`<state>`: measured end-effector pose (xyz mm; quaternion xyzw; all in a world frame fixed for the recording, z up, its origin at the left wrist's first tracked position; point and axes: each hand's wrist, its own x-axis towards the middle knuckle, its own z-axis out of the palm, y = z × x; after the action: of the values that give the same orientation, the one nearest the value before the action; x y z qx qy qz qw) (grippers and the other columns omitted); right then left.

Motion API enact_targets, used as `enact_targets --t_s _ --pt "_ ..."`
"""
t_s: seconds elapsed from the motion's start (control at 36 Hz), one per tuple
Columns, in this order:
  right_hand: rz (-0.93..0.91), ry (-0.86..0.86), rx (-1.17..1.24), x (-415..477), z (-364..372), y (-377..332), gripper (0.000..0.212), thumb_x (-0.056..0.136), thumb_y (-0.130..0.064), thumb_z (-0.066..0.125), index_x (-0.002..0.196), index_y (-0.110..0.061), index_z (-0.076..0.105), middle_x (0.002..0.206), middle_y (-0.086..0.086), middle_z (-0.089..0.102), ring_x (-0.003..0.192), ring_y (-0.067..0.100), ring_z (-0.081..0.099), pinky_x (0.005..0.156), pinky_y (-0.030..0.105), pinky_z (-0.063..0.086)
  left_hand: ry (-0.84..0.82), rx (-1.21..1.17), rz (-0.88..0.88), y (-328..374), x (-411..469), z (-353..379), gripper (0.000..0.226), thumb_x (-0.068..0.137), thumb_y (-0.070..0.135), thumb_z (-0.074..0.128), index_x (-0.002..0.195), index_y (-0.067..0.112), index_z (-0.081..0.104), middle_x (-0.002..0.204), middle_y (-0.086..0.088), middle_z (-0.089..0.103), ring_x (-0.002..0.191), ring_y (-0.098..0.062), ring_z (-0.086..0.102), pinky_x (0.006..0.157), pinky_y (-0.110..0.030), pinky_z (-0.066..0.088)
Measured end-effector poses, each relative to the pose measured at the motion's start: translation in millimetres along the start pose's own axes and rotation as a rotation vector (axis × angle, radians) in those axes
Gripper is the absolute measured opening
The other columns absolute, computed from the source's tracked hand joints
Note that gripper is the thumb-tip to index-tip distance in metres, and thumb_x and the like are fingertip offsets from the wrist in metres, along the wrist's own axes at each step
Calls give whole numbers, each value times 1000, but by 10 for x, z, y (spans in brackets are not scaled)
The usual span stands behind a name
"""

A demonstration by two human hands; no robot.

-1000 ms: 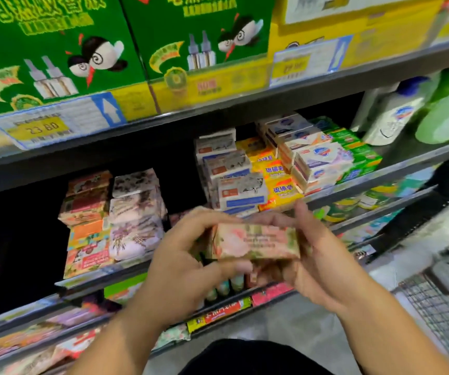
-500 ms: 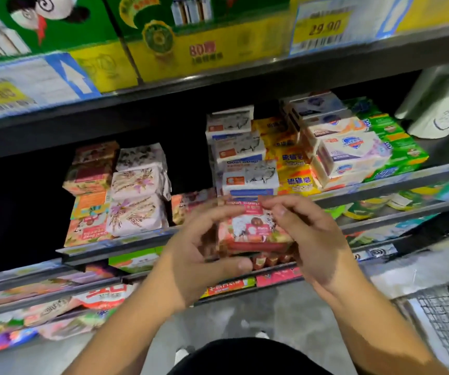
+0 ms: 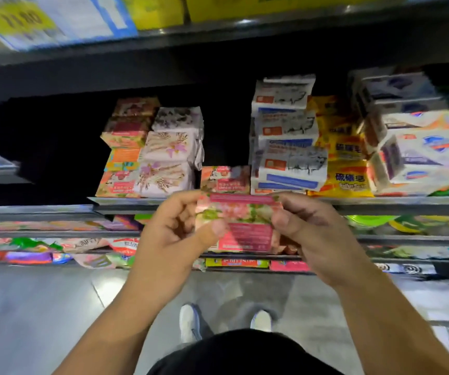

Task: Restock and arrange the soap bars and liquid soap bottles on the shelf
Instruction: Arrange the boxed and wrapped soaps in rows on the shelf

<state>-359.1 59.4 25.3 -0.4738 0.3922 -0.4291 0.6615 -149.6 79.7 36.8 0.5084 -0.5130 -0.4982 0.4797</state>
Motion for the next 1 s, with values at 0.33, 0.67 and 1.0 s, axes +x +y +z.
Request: enact_targets --t_s 0.33,0.67,1.0 --pt "143 120 287 23 141 -45 19 82 -33 60 83 -22 75 111 9 74 66 27 71 35 22 46 -141 -45 -47 -91 -108 -30 74 70 8 85 135 28 55 138 7 58 120 -19 62 96 -41 54" --pt "69 81 110 -210 6 -127 41 73 -4 73 107 -26 71 98 2 74 69 25 73 49 27 54 -102 -18 -55 83 37 55 40 70 43 85 106 34 69 100 7 75 91 -8 71 72 -17 54" --pt "-102 345 -269 -402 -19 -239 32 70 -51 76 100 -42 69 73 7 63 73 12 61 69 31 52 -334 -100 -269 127 -28 295 46 79 25 76 122 17 61 107 0 75 92 -15 70 74 -26 57"
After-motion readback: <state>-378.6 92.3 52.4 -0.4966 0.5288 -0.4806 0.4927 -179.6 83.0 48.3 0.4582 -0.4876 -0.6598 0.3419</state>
